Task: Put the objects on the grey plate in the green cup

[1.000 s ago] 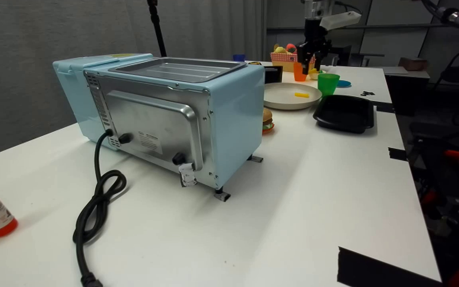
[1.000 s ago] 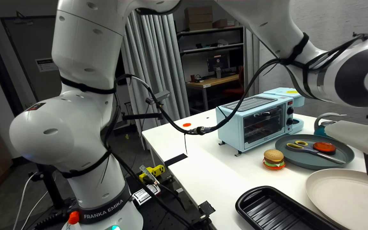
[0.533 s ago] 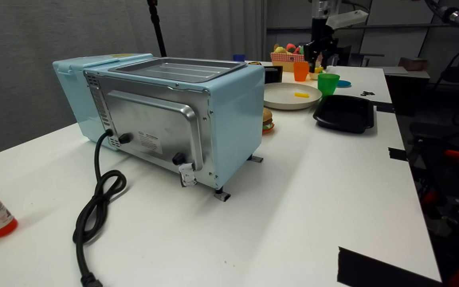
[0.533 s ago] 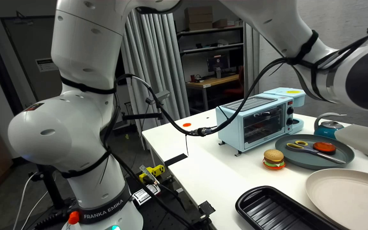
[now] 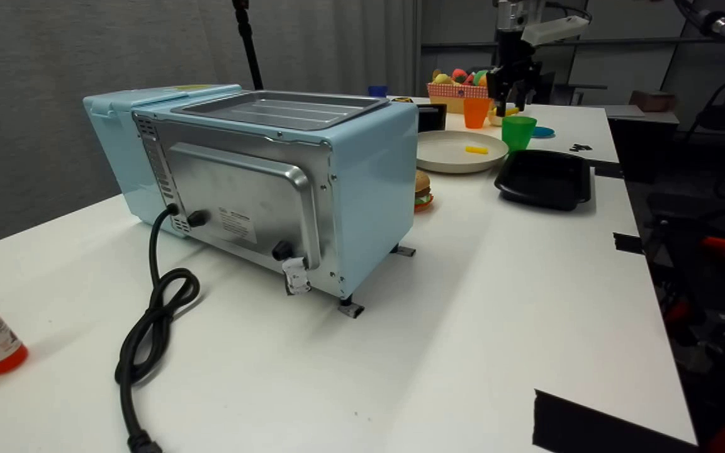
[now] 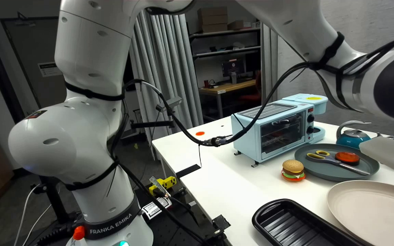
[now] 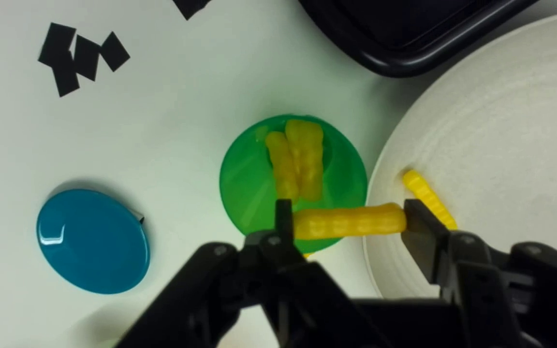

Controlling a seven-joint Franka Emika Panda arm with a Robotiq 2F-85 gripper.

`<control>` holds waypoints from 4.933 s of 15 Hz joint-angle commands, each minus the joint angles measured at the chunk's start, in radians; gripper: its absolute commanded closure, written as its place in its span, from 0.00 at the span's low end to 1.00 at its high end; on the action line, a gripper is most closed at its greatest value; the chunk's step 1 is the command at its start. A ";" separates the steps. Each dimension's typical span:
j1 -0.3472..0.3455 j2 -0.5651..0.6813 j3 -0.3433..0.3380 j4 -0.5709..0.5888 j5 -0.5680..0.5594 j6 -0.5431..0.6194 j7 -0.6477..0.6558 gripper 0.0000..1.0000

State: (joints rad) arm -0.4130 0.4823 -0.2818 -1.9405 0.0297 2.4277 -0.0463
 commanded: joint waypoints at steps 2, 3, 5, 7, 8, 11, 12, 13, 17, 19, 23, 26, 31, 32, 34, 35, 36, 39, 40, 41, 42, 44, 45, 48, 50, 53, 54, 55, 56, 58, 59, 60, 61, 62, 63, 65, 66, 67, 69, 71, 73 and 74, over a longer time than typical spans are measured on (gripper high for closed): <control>-0.010 -0.010 -0.007 0.000 0.005 -0.031 -0.014 0.66; -0.011 -0.009 -0.008 0.000 0.005 -0.032 -0.014 0.66; -0.012 -0.008 -0.010 0.001 0.005 -0.036 -0.013 0.66; -0.013 -0.007 -0.013 0.001 0.005 -0.041 -0.012 0.66; -0.013 -0.006 -0.014 0.002 0.005 -0.044 -0.012 0.66; -0.014 -0.005 -0.015 0.005 0.006 -0.056 -0.011 0.08; -0.014 -0.005 -0.015 0.005 0.006 -0.060 -0.011 0.02; -0.013 -0.005 -0.015 0.006 0.005 -0.064 -0.010 0.00; -0.004 -0.012 -0.009 0.006 0.005 -0.063 -0.008 0.00; 0.007 -0.012 0.002 0.015 0.003 -0.064 -0.007 0.00; 0.030 -0.004 0.036 0.042 0.002 -0.072 -0.021 0.00; 0.041 0.012 0.062 0.066 0.000 -0.086 -0.048 0.00; 0.035 0.045 0.081 0.081 -0.015 -0.104 -0.135 0.00; 0.031 0.055 0.082 0.085 -0.018 -0.101 -0.153 0.00; 0.028 0.077 0.082 0.100 -0.025 -0.101 -0.179 0.00; 0.027 0.090 0.082 0.112 -0.028 -0.104 -0.185 0.00; 0.024 0.099 0.083 0.122 -0.030 -0.106 -0.194 0.00; 0.023 0.130 0.087 0.153 -0.036 -0.103 -0.205 0.00; 0.025 0.139 0.088 0.164 -0.038 -0.103 -0.208 0.00; 0.026 0.149 0.089 0.176 -0.040 -0.105 -0.209 0.00; 0.026 0.156 0.091 0.185 -0.039 -0.107 -0.210 0.00; 0.026 0.174 0.095 0.203 -0.039 -0.108 -0.211 0.00; 0.025 0.181 0.096 0.209 -0.039 -0.106 -0.212 0.00; 0.023 0.203 0.100 0.222 -0.038 -0.103 -0.215 0.00; 0.023 0.217 0.101 0.228 -0.040 -0.100 -0.216 0.00; 0.022 0.238 0.102 0.245 -0.041 -0.103 -0.218 0.00; 0.022 0.244 0.101 0.250 -0.043 -0.103 -0.217 0.00; 0.023 0.250 0.100 0.256 -0.044 -0.104 -0.217 0.00; 0.024 0.254 0.100 0.260 -0.045 -0.105 -0.216 0.00; 0.023 0.262 0.104 0.269 -0.043 -0.110 -0.216 0.00; 0.025 0.266 0.105 0.270 -0.044 -0.109 -0.215 0.00; 0.025 0.269 0.107 0.271 -0.044 -0.110 -0.215 0.00; 0.025 0.271 0.108 0.272 -0.044 -0.110 -0.215 0.00; 0.026 0.273 0.110 0.271 -0.044 -0.110 -0.215 0.01; 0.026 0.276 0.111 0.270 -0.044 -0.110 -0.214 0.02; 0.026 0.280 0.113 0.268 -0.044 -0.110 -0.215 0.10; 0.026 0.282 0.114 0.268 -0.043 -0.111 -0.215 0.20; 0.025 0.285 0.115 0.270 -0.042 -0.112 -0.215 0.35; 0.024 0.286 0.116 0.272 -0.042 -0.112 -0.216 0.51; 0.022 0.287 0.118 0.276 -0.040 -0.112 -0.217 0.65; 0.021 0.287 0.117 0.280 -0.040 -0.112 -0.218 0.81; 0.019 0.287 0.117 0.282 -0.040 -0.112 -0.219 0.89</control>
State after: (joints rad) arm -0.3773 0.7477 -0.1733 -1.6947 -0.0056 2.3401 -0.2406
